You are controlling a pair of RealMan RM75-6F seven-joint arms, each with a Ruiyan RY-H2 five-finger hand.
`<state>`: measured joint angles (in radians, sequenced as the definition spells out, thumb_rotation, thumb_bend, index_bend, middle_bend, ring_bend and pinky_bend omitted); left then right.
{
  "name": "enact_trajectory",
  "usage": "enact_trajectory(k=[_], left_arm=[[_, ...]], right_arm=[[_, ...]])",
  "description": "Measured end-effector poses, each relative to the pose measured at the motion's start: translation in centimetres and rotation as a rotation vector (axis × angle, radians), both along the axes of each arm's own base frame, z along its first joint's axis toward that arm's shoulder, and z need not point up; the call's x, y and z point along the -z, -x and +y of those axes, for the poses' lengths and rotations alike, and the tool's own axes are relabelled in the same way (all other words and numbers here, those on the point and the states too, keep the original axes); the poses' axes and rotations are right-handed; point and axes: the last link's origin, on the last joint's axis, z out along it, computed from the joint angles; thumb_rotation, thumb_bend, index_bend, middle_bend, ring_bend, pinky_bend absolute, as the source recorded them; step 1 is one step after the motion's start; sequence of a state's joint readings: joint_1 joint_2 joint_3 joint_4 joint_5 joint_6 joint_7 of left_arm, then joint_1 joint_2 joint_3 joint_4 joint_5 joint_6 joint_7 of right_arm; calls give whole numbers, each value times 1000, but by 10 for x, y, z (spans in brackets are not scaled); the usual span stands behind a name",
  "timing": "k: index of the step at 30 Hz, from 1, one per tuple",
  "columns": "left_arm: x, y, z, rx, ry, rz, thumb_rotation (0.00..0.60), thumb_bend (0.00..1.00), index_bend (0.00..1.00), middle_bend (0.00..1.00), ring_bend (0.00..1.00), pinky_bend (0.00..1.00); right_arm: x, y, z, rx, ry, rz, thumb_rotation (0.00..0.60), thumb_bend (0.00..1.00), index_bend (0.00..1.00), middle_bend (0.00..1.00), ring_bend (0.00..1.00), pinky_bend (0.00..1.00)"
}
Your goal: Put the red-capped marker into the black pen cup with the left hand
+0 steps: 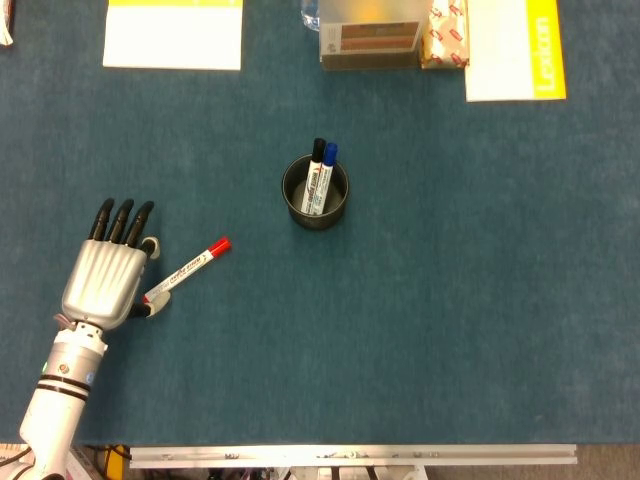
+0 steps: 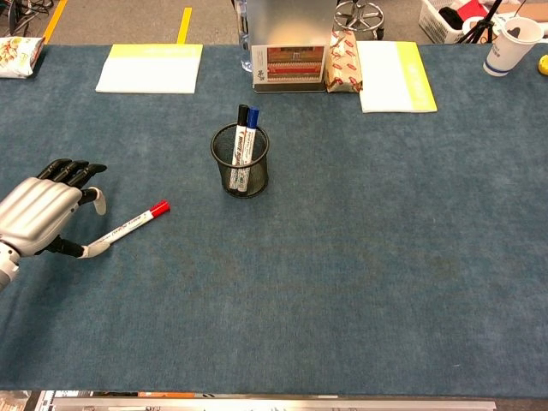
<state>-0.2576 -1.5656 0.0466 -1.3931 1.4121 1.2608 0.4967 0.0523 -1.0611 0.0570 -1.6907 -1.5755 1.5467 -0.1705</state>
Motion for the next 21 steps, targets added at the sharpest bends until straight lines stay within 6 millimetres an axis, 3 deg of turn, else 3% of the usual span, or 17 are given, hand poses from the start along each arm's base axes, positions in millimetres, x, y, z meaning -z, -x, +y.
enact_trajectory(k=[11, 21], left_arm=[[-2, 4, 0, -4, -5, 8, 430, 168, 412, 61, 0, 0], [-12, 8, 3, 6, -19, 59, 482, 168, 413, 61, 0, 0]], right_arm=[[0, 0, 0, -1, 1, -2, 600, 0, 473, 313, 246, 460], [0, 0, 0, -1, -1, -1, 600, 0, 473, 313, 246, 460]])
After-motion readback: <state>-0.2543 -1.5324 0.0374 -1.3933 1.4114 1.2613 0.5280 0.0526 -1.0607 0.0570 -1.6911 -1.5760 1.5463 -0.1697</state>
